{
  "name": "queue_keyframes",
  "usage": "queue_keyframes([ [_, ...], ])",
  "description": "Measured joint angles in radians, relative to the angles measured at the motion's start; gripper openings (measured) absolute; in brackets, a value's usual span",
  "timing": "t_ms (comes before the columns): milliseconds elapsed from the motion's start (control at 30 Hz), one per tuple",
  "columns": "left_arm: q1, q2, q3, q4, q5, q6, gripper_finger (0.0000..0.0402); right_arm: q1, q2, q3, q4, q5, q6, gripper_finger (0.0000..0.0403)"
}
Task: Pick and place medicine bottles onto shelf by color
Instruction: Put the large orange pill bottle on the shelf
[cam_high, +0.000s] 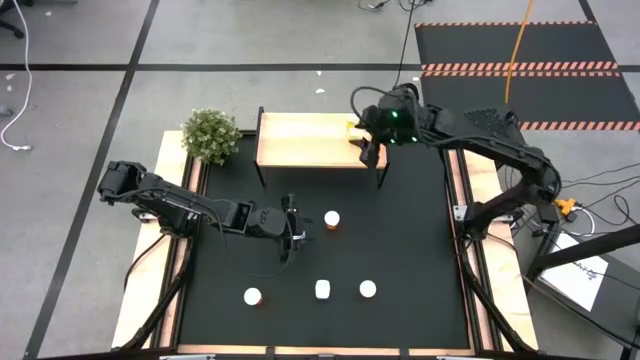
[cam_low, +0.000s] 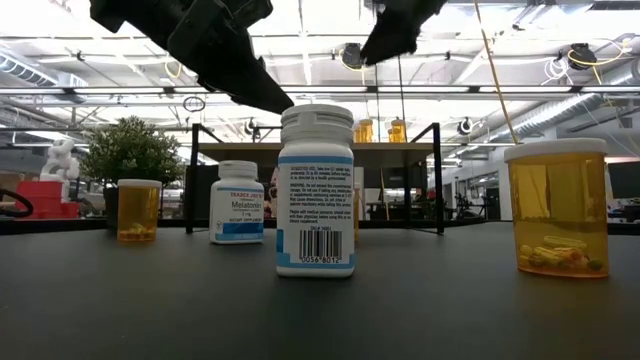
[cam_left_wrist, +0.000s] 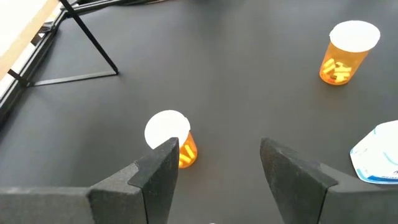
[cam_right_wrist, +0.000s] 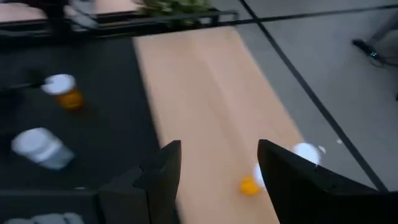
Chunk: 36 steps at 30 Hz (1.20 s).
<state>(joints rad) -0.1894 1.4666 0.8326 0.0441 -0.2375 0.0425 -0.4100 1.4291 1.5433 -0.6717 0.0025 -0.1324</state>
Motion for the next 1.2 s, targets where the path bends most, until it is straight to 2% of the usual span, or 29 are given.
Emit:
queue_keyframes([
  [133, -0.001, 0.000, 0.005, 0.011, -0.039, -0.009, 0.0227, 0.091, -0.064, -0.040, -0.016, 0.000, 0.036, 0.0208],
  [300, -0.014, 0.000, 0.005, 0.005, -0.056, -0.010, 0.0227, 0.196, -0.166, -0.199, 0.054, 0.002, 0.093, 0.0208],
  [533, -0.041, 0.000, 0.005, 0.005, -0.056, -0.007, 0.0228, 0.314, -0.306, -0.469, 0.233, 0.106, 0.145, 0.0208],
  [733, -0.038, 0.000, 0.015, 0.007, -0.056, -0.008, 0.0228, 0.366, -0.397, -0.669, 0.419, 0.105, 0.131, 0.0208],
  [867, -0.028, 0.000, 0.048, -0.022, -0.050, -0.012, 0.0239, 0.369, -0.438, -0.717, 0.439, 0.104, 0.097, 0.0208],
  [1200, -0.011, 0.000, 0.077, -0.141, -0.061, -0.050, 0.0324, 0.382, -0.489, -0.726, 0.434, 0.102, 0.124, 0.0208],
])
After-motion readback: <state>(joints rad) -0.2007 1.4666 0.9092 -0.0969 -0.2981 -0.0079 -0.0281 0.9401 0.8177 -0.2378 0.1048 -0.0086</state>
